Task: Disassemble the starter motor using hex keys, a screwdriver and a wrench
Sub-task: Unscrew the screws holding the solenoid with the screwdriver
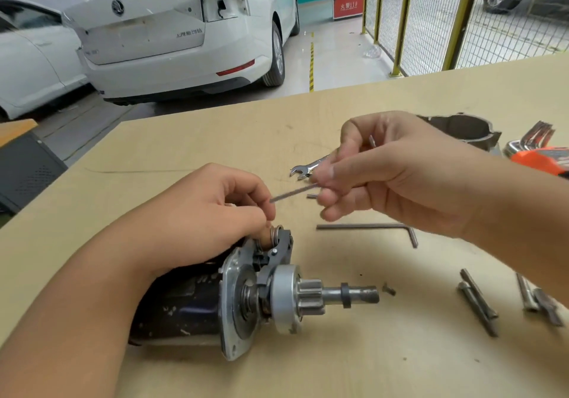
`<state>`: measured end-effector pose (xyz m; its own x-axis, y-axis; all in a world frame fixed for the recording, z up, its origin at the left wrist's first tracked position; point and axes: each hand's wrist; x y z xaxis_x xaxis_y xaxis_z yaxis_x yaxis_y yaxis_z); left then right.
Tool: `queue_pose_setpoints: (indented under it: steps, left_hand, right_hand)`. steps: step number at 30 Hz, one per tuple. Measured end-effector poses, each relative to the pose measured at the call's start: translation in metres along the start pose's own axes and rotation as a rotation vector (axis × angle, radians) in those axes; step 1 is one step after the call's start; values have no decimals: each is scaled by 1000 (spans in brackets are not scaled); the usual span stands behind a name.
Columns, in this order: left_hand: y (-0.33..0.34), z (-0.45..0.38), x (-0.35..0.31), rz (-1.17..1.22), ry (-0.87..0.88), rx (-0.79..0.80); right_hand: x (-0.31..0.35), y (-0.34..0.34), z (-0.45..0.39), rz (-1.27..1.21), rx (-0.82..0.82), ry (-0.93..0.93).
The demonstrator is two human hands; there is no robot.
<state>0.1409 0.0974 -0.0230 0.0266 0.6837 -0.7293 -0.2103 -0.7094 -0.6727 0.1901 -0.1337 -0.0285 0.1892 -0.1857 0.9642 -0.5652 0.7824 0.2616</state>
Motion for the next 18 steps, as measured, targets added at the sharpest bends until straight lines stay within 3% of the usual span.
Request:
queue_pose_setpoints:
  steps: [4, 8, 10, 18]
  left_hand:
    - [-6, -1, 6, 125, -16, -13]
    - [-10, -1, 8, 108, -6, 12]
    - [-11, 0, 7, 91, -1, 29]
    - [-11, 1, 4, 31, 43, 19]
  right_hand:
    - [-18, 20, 5, 76, 85, 35]
    - [-27, 27, 4, 747, 5, -15]
    - [-24, 27, 5, 928, -23, -48]
    - [-15, 23, 8, 880, -9, -14]
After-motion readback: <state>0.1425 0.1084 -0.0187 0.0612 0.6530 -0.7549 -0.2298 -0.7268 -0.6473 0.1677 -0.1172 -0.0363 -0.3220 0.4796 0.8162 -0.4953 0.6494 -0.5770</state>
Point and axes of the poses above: each hand's wrist, its own z-axis away from the middle knuckle, its own y-axis out of the palm, x = y × z, and after that the axes turned 2 degrees about y, right-handed
